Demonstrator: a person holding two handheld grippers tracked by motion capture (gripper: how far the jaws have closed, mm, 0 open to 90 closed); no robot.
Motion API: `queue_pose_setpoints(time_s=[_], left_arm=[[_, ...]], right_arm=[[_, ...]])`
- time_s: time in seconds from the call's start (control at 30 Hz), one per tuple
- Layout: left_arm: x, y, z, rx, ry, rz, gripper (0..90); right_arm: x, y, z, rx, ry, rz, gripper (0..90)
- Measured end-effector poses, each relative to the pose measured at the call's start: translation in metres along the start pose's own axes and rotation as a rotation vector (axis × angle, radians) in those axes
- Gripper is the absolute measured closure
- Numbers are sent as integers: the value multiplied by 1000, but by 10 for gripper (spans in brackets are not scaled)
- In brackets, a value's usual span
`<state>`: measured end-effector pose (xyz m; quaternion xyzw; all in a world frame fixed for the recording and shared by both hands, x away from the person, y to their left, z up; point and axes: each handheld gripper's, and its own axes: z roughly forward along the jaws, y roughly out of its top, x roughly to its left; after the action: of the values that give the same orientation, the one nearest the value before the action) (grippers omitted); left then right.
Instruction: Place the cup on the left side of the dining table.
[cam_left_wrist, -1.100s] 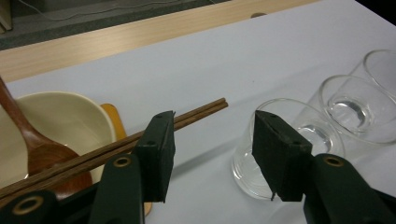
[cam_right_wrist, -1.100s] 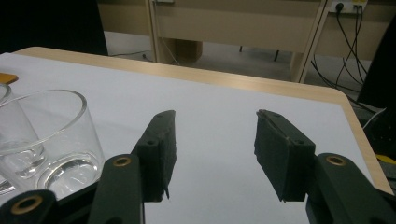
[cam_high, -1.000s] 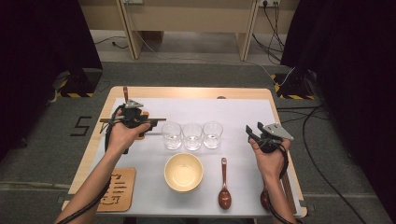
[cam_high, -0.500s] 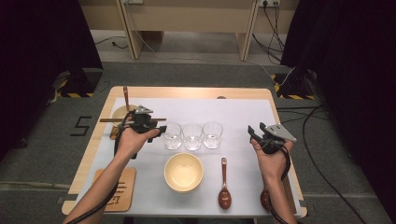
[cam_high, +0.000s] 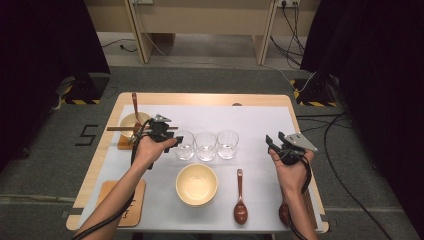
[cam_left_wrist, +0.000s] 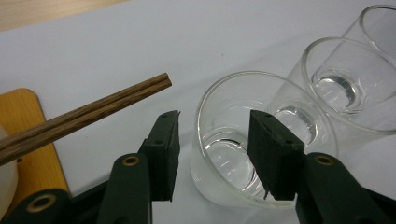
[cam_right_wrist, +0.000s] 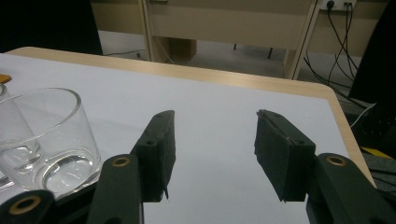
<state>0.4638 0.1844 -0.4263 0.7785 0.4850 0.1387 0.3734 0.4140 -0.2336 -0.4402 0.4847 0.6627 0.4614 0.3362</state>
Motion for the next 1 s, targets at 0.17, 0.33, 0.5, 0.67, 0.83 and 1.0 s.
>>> queue_pose_setpoints(time_s=[0.17, 0.33, 0.5, 0.67, 0.83, 1.0], left_arm=[[2, 0, 5, 6, -8, -8, 584], [2, 1, 8, 15, 1, 6, 630], [1, 1, 10, 30, 3, 18, 674], [2, 1, 13, 46, 7, 29, 716], [2, 2, 14, 52, 13, 34, 747], [0, 3, 15, 50, 23, 44, 779]], right_arm=[[0, 0, 0, 3, 1, 0, 483], [0, 0, 0, 3, 1, 0, 483], [0, 0, 0, 6, -1, 1, 482], [1, 0, 0, 11, 4, 0, 481], [1, 0, 0, 12, 6, 1, 481], [1, -1, 0, 12, 5, 1, 481]])
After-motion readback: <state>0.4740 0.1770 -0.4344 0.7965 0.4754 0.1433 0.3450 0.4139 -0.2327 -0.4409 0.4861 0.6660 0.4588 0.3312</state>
